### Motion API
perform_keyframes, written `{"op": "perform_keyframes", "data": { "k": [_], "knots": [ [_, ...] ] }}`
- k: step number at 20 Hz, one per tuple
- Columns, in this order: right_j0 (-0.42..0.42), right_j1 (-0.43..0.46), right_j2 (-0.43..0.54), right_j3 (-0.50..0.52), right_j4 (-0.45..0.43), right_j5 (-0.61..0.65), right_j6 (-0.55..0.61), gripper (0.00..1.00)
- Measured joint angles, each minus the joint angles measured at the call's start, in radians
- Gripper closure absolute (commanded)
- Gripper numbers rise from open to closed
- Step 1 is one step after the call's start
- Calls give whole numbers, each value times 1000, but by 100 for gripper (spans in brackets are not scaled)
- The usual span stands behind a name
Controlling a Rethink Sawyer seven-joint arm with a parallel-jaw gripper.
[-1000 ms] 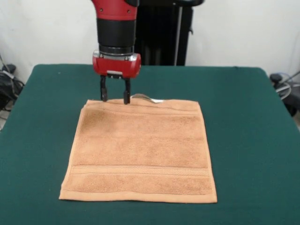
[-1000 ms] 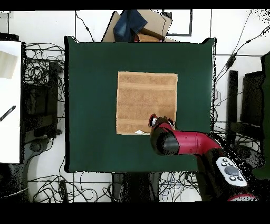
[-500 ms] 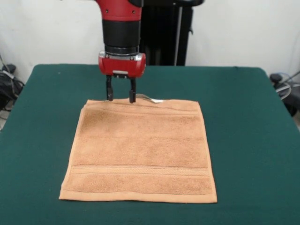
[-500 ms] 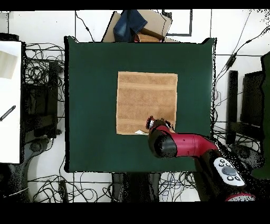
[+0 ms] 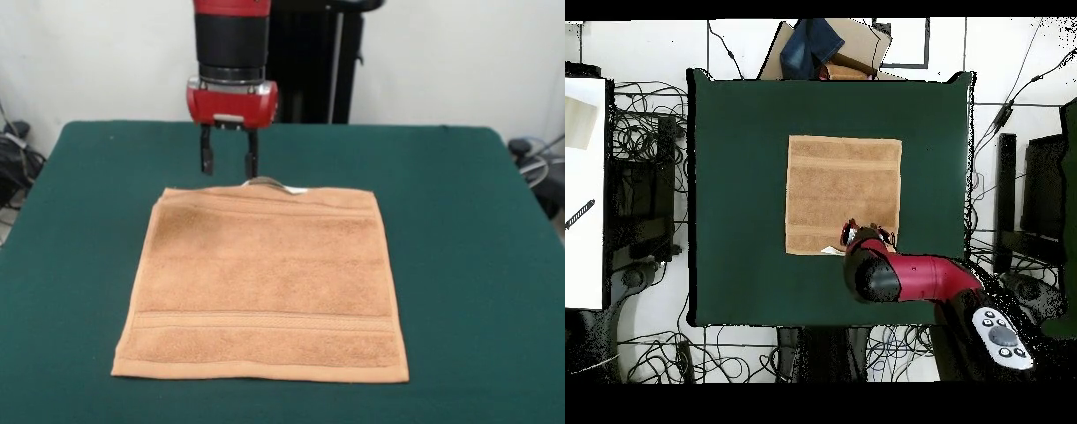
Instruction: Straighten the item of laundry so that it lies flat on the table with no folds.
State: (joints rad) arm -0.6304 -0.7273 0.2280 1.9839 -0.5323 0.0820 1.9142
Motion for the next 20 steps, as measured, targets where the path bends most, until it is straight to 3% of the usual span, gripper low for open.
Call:
{"op": "perform_keyframes", "data": {
  "k": [20],
  "knots": [
    [-36,-238,87,18,93,270,0,0]
  ]
}}
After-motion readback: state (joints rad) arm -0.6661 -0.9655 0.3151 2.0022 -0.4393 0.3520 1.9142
